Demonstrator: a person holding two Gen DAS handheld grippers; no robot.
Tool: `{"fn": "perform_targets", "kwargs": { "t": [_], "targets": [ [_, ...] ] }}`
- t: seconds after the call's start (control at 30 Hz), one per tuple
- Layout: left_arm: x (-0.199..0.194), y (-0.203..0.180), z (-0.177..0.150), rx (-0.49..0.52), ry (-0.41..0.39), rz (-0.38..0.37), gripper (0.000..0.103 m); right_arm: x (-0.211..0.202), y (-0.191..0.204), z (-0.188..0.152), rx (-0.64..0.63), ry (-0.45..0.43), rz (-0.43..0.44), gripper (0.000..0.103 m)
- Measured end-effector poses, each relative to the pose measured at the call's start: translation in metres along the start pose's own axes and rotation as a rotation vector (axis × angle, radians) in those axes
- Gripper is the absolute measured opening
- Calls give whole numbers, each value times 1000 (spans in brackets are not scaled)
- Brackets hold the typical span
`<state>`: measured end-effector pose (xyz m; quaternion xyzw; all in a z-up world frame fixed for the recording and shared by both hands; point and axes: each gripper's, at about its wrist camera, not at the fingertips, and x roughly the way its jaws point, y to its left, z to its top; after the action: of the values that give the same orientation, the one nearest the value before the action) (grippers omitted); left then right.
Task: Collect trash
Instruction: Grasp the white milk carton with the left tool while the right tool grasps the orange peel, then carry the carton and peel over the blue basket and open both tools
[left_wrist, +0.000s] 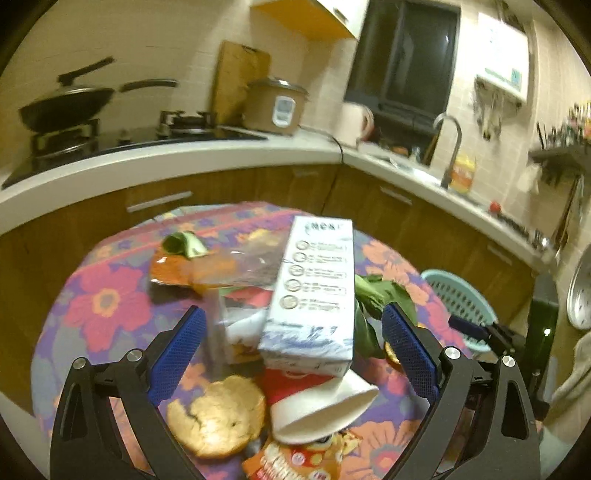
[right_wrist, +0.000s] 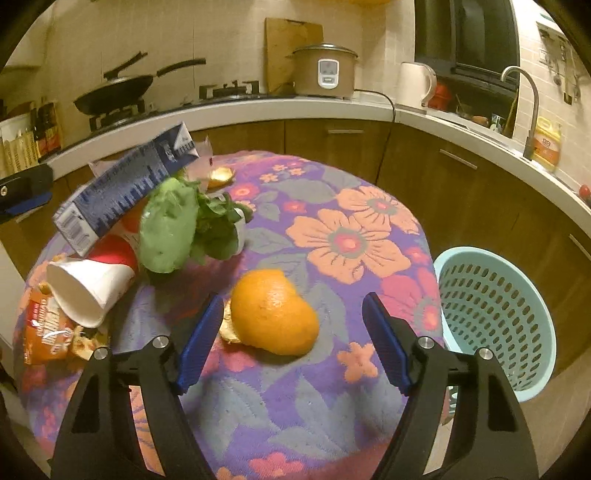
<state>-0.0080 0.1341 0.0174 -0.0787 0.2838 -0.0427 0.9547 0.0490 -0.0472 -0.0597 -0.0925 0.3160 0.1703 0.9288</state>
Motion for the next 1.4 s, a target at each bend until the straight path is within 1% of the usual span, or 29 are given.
{"fn": "perform_targets", "kwargs": {
  "t": [0.1,0.17,0.23,0.27,0.3,0.33,0.37,0.4,0.43,0.47,0.5,0.57,0.63,0.7,0.8,0.87,1.0,1.03,1.07,1.17,1.27,1.33,1.4],
  "targets": [
    [21,-5,1,20,68,25,93,13,-3,1,-7,56,40,73],
    [31,-4,3,13,99,30,92,19,-5,1,0,70,46,73],
    [36,-3,3,13,114,40,92,23,-6,2,13,81,65,73],
    [40,-3,3,15,133,51,86,24,-8,2,19,85,75,73],
    [43,-3,3,17,147,52,76,26,-9,2,23,92,79,73],
    [45,-4,2,17,161,48,70,26,-9,2,24,95,79,73],
    [47,-5,1,17,169,49,65,27,-10,1,27,96,88,66],
    [47,-7,1,26,167,69,63,27,-10,1,27,102,95,50],
    [46,-9,0,32,167,76,62,29,-11,1,26,109,93,42],
    [45,-10,-1,31,166,68,58,30,-11,0,30,116,90,33],
    [43,-13,-1,32,161,67,56,31,-13,-1,35,119,98,27],
    [38,-17,-1,42,136,83,54,27,-15,-2,44,106,101,21],
    [29,-20,0,53,110,100,54,23,-17,-1,45,87,90,19],
    [20,-24,2,56,85,105,54,19,-21,0,56,70,100,17],
    [4,-32,7,59,34,104,54,13,-27,3,67,46,93,16],
    [-5,-38,13,63,8,90,54,8,-33,5,77,32,96,16],
    [-11,-64,26,91,-31,43,54,-4,-51,11,99,-7,75,16],
    [-10,-70,28,95,-34,32,54,-8,-58,12,108,-16,62,16],
    [-6,-80,33,101,-35,5,54,-11,-66,12,118,-24,49,16],
    [8,-104,42,126,-28,-52,54,-18,-100,10,167,-50,17,16],
    [32,-141,50,186,-12,-87,54,-26,-133,4,204,-69,-2,16],
    [47,-159,54,206,2,-115,54,-32,-152,-1,218,-90,-6,16],
    [65,-181,58,225,29,-162,54,-36,-175,-8,240,-94,-38,16]
  ]
}}
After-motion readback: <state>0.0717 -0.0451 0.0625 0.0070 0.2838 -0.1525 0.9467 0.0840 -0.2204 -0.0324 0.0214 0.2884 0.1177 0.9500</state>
